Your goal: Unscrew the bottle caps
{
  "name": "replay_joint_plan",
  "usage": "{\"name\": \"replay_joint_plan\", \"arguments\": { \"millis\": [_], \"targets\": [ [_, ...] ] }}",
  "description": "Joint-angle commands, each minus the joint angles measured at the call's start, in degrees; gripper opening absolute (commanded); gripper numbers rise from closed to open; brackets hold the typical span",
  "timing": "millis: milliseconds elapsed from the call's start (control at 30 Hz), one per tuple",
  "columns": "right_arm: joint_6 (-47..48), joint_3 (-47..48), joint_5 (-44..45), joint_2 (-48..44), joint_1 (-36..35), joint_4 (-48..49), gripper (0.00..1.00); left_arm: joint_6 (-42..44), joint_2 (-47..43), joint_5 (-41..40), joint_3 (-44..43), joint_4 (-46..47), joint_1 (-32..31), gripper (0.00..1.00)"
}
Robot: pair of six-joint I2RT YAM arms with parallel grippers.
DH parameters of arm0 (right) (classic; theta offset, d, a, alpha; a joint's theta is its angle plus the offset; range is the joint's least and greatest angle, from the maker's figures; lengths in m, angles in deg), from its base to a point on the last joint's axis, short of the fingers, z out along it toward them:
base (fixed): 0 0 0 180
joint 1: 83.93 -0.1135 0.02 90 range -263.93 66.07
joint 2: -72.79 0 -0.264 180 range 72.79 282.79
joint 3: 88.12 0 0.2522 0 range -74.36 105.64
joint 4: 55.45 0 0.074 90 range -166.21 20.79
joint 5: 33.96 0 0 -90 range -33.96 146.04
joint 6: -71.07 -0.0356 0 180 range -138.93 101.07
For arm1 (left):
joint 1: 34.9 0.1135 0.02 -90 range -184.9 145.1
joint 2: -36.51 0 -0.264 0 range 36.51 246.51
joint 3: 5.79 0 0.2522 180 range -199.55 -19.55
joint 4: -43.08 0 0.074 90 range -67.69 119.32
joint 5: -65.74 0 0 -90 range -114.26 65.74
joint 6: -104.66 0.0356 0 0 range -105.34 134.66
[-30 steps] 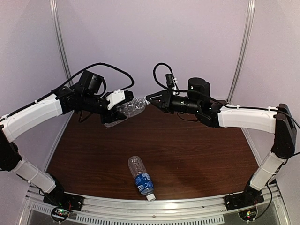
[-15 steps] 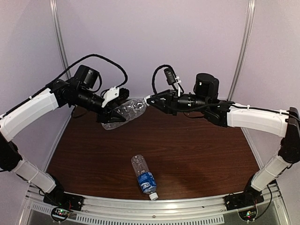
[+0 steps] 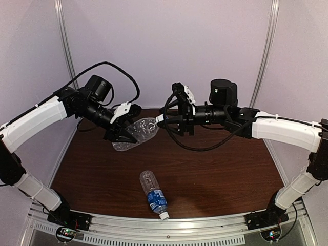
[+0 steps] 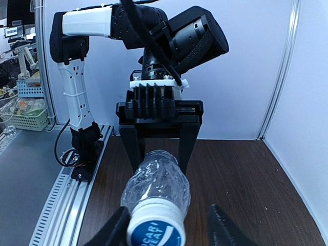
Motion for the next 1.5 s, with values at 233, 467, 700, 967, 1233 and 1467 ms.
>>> {"name": "replay_joint_plan", "arguments": {
  "millis": [233, 467, 700, 967, 1233, 1467],
  "targets": [
    [-21.54, -6.06, 13.99, -4.25, 0.68, 14.22, 1.0, 0.07, -1.06, 0.28, -1.01, 2.16, -1.94, 0.34],
    [-50.39, -8.0, 17.35, -5.81, 1.27, 19.44, 1.0, -4.54, -1.82, -12.69, -1.74, 8.34, -1.94, 0.34],
    [-60.65, -4.51, 28.92, -4.25, 1.07, 7.7, 0.93, -5.43, -1.99, -18.04, -1.21, 10.5, -1.94, 0.34],
    [-62.35, -1.54, 25.22, -1.39, 0.46, 4.6, 0.83, -5.4, -1.85, -19.37, -0.42, 11.46, -1.94, 0.35],
    [-63.62, -0.22, 20.76, 1.37, 0.39, 5.14, 0.74, -5.31, -1.56, -19.84, -0.6, 11.61, -1.94, 0.35],
    [-63.44, 0.28, 19.36, 2.16, 0.3, 5.41, 0.61, -5.23, -1.22, -19.75, -0.53, 11.6, -1.94, 0.35]
  ]
}}
